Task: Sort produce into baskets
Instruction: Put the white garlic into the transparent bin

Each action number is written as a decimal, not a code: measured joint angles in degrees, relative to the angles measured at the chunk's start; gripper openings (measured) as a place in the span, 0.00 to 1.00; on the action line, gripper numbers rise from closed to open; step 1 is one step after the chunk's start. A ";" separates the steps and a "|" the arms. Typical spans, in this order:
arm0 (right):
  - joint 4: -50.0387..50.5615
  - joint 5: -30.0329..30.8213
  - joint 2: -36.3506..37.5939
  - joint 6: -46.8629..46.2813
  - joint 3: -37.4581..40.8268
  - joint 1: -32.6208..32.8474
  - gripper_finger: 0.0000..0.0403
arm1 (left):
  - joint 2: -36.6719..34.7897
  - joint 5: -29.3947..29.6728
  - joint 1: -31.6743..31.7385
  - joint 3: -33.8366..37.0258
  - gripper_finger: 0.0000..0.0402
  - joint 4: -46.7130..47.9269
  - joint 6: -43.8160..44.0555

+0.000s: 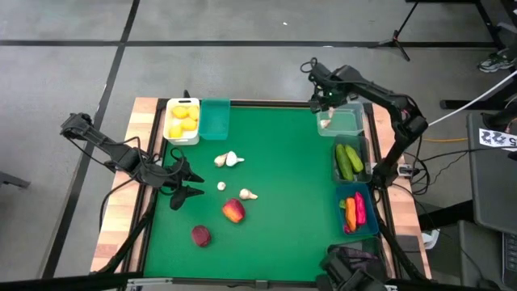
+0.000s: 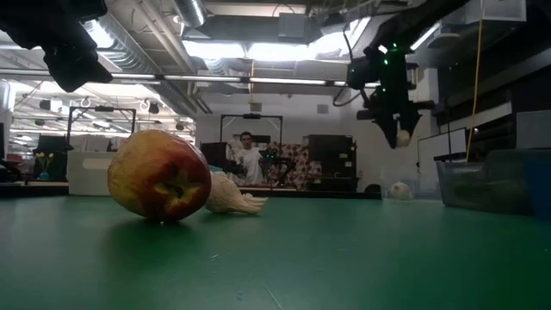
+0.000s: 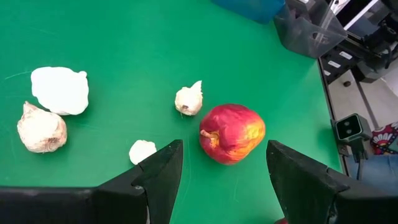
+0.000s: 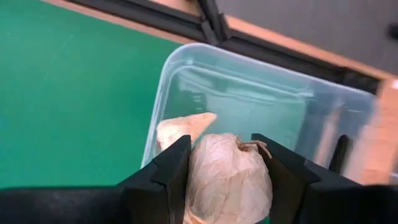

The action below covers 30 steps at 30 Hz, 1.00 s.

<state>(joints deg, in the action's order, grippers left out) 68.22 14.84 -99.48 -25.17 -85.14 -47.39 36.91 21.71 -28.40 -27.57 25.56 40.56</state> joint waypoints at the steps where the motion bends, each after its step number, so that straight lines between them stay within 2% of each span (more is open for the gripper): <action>1: -0.99 -1.25 0.00 0.28 0.63 -0.50 0.40 | 0.00 0.00 0.00 0.00 0.56 -0.02 -0.05; 16: -6.70 -3.93 0.00 0.36 5.44 -2.22 0.41 | 0.00 0.64 0.00 0.00 0.56 0.87 -1.03; 19: -6.66 -3.93 0.00 0.39 5.42 -2.22 0.47 | 0.02 0.63 0.00 0.00 0.56 0.87 -1.40; 26: -5.40 -4.30 0.00 1.05 5.42 -2.22 0.67 | 0.00 0.63 0.00 0.00 0.56 0.87 -1.62; 30: -0.80 -9.05 0.00 2.66 2.73 -2.21 0.74 | 0.01 0.63 0.00 0.00 0.56 0.87 -1.62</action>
<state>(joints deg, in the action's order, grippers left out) 67.42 5.80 -99.48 -22.51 -82.41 -49.59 36.92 22.35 -28.40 -27.57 26.44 38.94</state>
